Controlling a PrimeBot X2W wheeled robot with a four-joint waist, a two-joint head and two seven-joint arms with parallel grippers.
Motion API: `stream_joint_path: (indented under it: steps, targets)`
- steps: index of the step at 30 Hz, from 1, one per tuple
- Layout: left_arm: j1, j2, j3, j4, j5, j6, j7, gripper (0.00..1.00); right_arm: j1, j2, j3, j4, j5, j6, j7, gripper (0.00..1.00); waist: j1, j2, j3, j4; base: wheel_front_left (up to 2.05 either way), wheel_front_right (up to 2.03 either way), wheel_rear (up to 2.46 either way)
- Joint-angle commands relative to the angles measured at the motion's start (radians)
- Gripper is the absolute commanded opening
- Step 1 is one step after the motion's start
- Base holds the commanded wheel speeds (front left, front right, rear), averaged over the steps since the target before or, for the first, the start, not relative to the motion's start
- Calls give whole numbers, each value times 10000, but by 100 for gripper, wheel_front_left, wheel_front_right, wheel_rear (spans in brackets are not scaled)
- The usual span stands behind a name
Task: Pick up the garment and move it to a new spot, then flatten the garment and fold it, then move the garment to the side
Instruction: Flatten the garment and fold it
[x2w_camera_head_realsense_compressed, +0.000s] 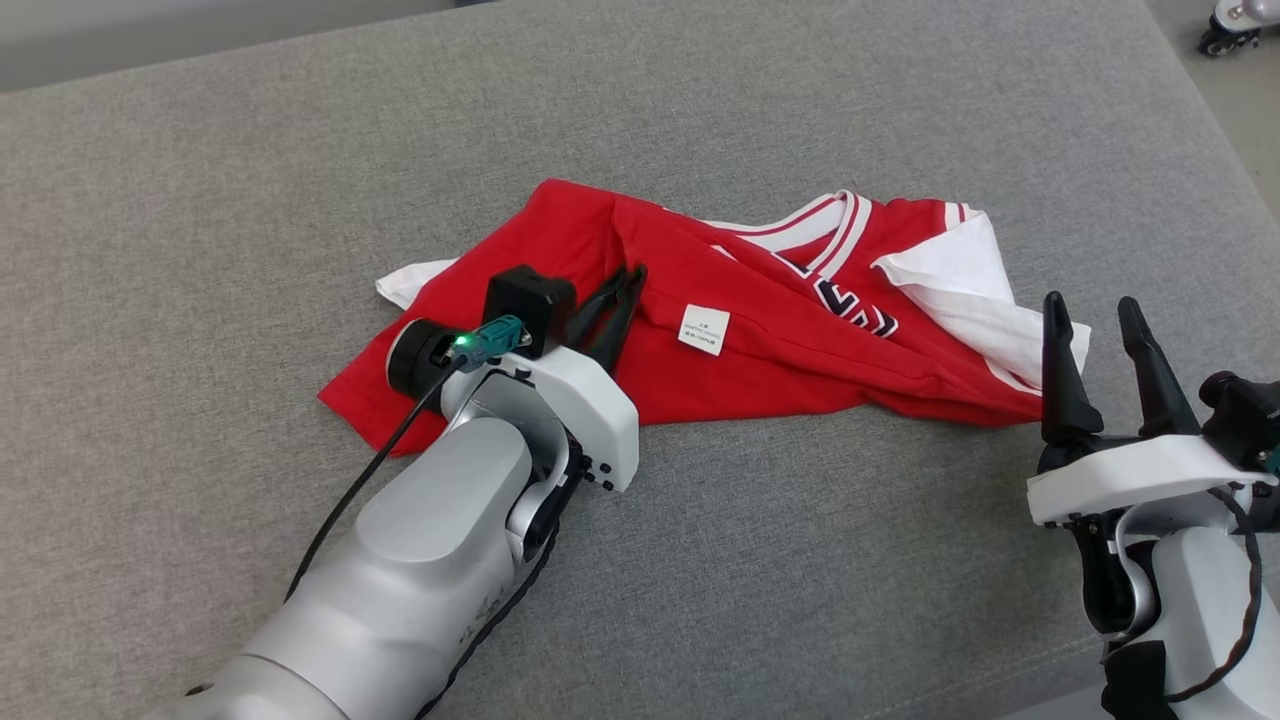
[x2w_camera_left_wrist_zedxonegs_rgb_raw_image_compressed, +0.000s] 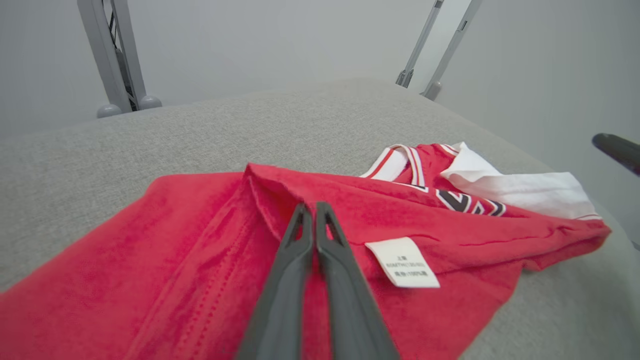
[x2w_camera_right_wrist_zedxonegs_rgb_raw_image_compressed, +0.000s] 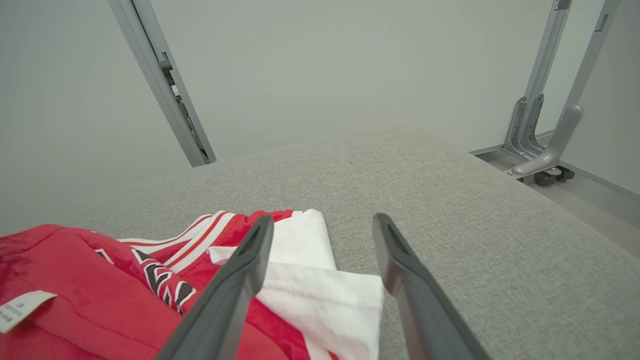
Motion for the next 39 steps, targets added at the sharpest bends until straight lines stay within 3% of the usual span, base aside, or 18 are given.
stream_joint_path:
  steps: [1,8,21,27,33,34,36,37,39]
  targets:
    - [-117,70,-5,-15,38,65,-44,0,83,-55,-68,37,-5,1,-5,100,0,0,-51,47,0,0,0]
    - [519,70,1130,-602,938,490,-47,0,313,-58,-349,107,-325,1,-5,100,0,0,-673,770,0,0,0]
    - [3869,254,3840,-1820,2922,243,-49,0,1155,-62,-586,484,-738,1,-5,100,0,0,-2252,2625,0,0,0]
    - [4990,291,5052,-1785,3395,255,-35,0,1366,-62,-546,610,-760,1,-5,100,0,0,-2539,2928,0,0,0]
    - [5727,257,6225,-1297,3751,291,-35,0,1445,-64,-311,784,-691,1,-3,100,0,0,-2690,2775,0,0,0]
    - [5856,245,6370,-1182,3796,267,-35,5,1456,-61,-258,813,-680,1,-5,100,0,0,-2711,2722,0,0,0]
    - [6036,221,6673,-1070,3902,217,-35,48,1525,-56,-186,913,-679,1,-5,100,0,0,-2765,2658,0,0,0]
    - [6117,204,6804,-1005,3941,245,-35,100,1540,-58,-143,956,-690,1,-3,100,0,0,-2786,2633,0,0,0]
    - [6245,178,7119,-1019,4065,360,-35,100,1576,-53,-20,1083,-677,1,-3,100,0,0,-2825,2595,0,0,0]
